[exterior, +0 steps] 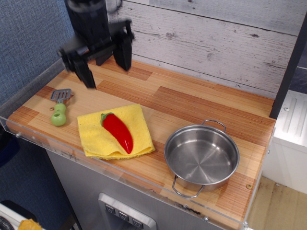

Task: Move pepper from back onto yellow towel.

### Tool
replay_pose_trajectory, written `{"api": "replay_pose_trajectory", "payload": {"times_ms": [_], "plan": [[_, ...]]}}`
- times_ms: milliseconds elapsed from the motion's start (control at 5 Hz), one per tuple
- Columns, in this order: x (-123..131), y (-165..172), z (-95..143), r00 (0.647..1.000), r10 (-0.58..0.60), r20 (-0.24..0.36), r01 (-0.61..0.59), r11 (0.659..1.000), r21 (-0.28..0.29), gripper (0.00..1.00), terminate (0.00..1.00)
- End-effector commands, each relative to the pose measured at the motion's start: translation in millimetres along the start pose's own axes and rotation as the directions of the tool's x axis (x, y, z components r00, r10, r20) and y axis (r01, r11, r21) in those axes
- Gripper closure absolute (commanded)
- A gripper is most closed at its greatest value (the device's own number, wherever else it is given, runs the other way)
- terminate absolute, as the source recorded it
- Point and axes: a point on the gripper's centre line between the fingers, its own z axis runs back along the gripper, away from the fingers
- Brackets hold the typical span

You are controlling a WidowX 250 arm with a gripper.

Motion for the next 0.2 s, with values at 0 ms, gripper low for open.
{"api": "replay_pose_trajectory", "payload": {"times_ms": [0], "plan": [[14.8,13.7,56.0,0.997,0.012,0.07,-0.008,0.998,-0.06,0.0,1.0]]}}
